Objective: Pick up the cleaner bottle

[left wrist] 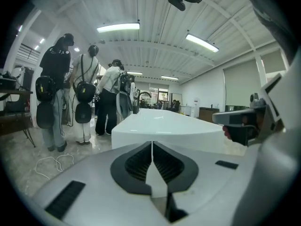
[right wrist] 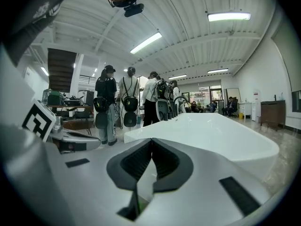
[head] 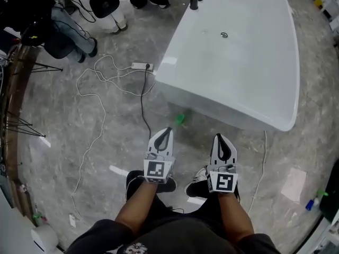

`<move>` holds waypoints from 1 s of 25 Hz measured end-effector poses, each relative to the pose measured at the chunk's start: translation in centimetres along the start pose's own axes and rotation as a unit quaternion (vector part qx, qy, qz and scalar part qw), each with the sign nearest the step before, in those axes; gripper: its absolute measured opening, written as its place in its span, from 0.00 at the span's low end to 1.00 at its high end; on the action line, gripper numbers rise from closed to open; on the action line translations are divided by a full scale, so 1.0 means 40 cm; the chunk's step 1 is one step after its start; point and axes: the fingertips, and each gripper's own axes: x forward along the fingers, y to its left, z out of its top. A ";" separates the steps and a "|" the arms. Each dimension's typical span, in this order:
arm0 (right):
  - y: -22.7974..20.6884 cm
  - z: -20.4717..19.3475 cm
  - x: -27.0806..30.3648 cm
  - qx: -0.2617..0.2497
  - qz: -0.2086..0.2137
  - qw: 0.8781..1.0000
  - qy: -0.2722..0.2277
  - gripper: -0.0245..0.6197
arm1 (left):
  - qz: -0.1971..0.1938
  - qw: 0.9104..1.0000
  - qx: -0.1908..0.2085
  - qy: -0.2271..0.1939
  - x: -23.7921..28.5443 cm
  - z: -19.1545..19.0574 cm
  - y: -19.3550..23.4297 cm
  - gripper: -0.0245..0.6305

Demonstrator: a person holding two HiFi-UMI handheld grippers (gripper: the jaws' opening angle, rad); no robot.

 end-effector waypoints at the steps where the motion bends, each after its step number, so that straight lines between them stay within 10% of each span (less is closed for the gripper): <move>1: -0.003 -0.051 0.015 -0.002 0.000 1.000 0.000 0.06 | 0.000 1.000 0.003 -0.005 0.024 -0.050 0.001 0.05; 10: 0.004 -0.441 0.127 -0.004 -0.001 1.000 -0.014 0.06 | 0.002 0.999 0.038 -0.026 0.192 -0.453 0.015 0.06; 18: 0.020 -0.653 0.184 -0.011 0.011 1.000 -0.019 0.06 | 0.016 0.999 0.034 -0.006 0.295 -0.778 0.047 0.41; 25: 0.047 -0.736 0.183 -0.012 0.016 1.000 -0.018 0.06 | 0.011 0.999 0.019 0.041 0.385 -1.009 0.089 0.49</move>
